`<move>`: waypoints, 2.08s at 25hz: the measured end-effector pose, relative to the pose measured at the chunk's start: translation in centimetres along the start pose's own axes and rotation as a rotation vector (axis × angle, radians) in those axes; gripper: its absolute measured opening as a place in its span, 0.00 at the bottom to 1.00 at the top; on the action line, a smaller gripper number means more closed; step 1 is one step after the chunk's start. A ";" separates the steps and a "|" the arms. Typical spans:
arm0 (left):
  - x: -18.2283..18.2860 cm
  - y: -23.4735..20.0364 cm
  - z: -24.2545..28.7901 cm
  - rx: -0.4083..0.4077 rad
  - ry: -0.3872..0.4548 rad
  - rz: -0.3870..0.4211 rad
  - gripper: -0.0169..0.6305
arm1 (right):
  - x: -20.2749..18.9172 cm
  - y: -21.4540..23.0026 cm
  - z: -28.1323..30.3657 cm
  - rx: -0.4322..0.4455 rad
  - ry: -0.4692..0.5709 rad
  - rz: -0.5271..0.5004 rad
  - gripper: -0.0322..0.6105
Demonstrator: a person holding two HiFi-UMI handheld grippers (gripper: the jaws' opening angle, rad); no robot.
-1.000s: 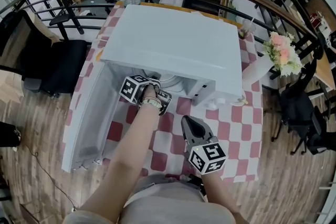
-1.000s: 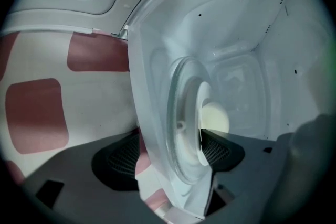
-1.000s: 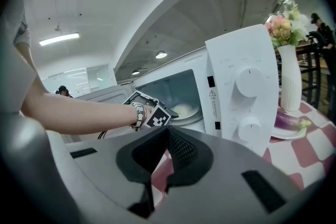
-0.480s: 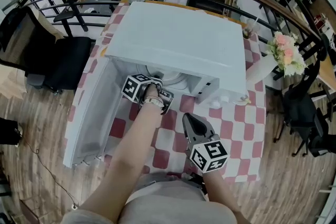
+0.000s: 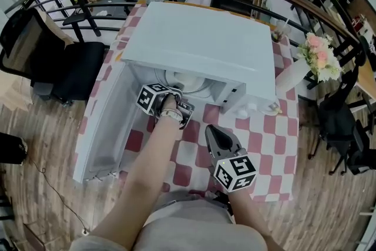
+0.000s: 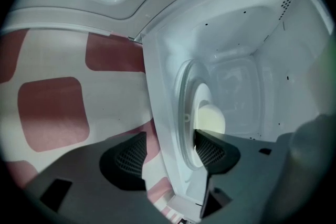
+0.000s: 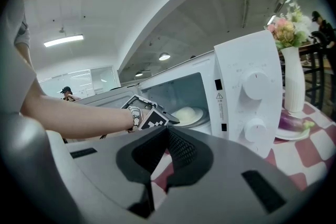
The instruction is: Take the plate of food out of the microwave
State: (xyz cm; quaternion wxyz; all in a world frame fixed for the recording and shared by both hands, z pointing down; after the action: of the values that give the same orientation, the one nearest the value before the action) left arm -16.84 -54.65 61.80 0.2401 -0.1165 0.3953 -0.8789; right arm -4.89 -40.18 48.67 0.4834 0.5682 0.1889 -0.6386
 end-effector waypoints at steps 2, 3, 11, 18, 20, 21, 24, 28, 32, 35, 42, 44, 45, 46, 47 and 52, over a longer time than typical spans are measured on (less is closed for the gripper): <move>-0.2 0.1 -0.3 -0.007 -0.013 -0.003 0.44 | 0.1 0.0 -0.2 -0.004 0.005 0.002 0.09; -0.3 0.1 -0.4 -0.010 -0.018 -0.004 0.42 | 0.1 0.0 -0.3 -0.005 0.008 0.003 0.09; -0.6 0.6 -1.1 -0.030 -0.026 0.002 0.28 | 0.0 -0.3 -0.8 -0.007 0.021 0.007 0.09; -0.7 1.0 -1.6 -0.054 -0.033 -0.015 0.16 | 0.2 -0.2 -1.0 -0.016 0.030 0.006 0.09; -0.6 1.0 -1.7 -0.058 -0.035 -0.026 0.16 | 0.2 -0.3 -1.0 -0.017 0.033 0.007 0.09; -0.6 0.9 -1.7 -0.060 -0.036 -0.030 0.15 | 0.2 -0.3 -1.0 -0.018 0.034 0.007 0.09; -0.6 1.1 -1.9 -0.078 -0.035 -0.037 0.14 | 0.2 -0.1 -1.1 -0.024 0.036 0.009 0.09; -0.5 1.3 -2.4 -0.098 -0.025 -0.018 0.09 | 0.2 -0.1 -1.2 -0.027 0.039 0.012 0.09; -0.6 1.1 -2.9 -0.143 -0.017 -0.023 0.08 | 0.0 -0.4 -1.2 -0.023 0.039 0.010 0.09; -0.8 1.8 -3.3 -0.219 -0.006 -0.027 0.06 | 0.1 -0.6 -1.2 -0.020 0.042 0.008 0.09; -0.8 1.9 -4.2 -0.310 0.018 -0.032 0.05 | 0.1 -0.9 -1.6 -0.021 0.046 0.004 0.09; -0.8 1.9 -4.4 -0.332 0.020 -0.026 0.05 | 0.2 -0.9 -1.7 -0.021 0.049 -0.002 0.09; -0.8 2.0 -4.6 -0.343 0.021 -0.020 0.05 | 0.2 -0.9 -1.7 -0.021 0.052 -0.005 0.09; -0.8 2.1 -4.8 -0.352 0.023 -0.013 0.05 | 0.3 -0.9 -1.8 -0.022 0.056 -0.008 0.09; -0.8 2.2 -5.0 -0.360 0.025 -0.007 0.05 | 0.3 -1.0 -1.8 -0.022 0.061 -0.012 0.09; -1.1 2.6 -6.0 -0.405 0.026 0.010 0.05 | 0.7 -1.4 -2.0 -0.019 0.079 -0.055 0.09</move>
State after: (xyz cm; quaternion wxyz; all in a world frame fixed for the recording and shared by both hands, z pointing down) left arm -17.45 -51.73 55.86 0.2108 -0.1494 0.5678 -0.7816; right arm -4.87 -38.21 47.07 0.4631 0.5828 0.2293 -0.6271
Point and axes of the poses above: the fingertips, and each gripper's own axes: z forward along the fingers, y to its right, x out of its top, the point moved 1 cm from there along -z, backward along the fingers, and after that the axes turned 3 degrees about z, right-handed, at the moved point
